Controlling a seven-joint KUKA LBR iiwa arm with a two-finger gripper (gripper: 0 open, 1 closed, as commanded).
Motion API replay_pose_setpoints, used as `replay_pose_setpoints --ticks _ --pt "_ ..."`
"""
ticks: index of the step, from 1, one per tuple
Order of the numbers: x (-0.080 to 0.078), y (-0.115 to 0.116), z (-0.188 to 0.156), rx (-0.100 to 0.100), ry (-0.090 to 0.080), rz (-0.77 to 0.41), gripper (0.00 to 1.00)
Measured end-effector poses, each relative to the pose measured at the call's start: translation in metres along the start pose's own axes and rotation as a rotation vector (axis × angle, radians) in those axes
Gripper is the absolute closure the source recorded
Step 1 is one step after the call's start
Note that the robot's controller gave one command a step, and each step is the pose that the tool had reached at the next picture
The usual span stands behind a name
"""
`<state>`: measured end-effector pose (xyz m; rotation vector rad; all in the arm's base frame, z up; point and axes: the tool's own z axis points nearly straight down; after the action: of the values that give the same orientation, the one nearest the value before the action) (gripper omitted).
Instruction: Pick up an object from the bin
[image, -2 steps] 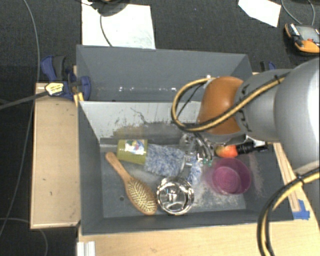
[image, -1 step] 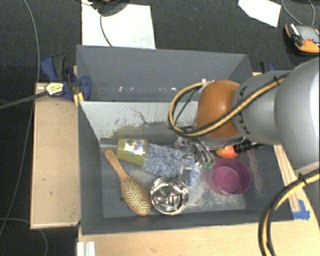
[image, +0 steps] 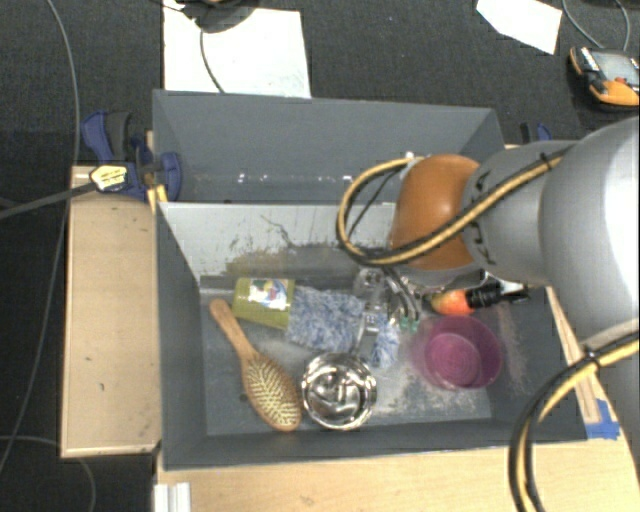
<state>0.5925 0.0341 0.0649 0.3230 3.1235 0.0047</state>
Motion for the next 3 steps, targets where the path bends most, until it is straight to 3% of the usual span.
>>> replay_pose_setpoints --ticks 1,2,3 --pt "0.010 0.003 -0.007 0.001 -0.012 -0.108 0.00" --pt "0.000 0.000 -0.001 -0.001 -0.004 -0.005 1.00" --pt "0.000 0.000 -0.002 0.000 -0.004 -0.005 1.00"
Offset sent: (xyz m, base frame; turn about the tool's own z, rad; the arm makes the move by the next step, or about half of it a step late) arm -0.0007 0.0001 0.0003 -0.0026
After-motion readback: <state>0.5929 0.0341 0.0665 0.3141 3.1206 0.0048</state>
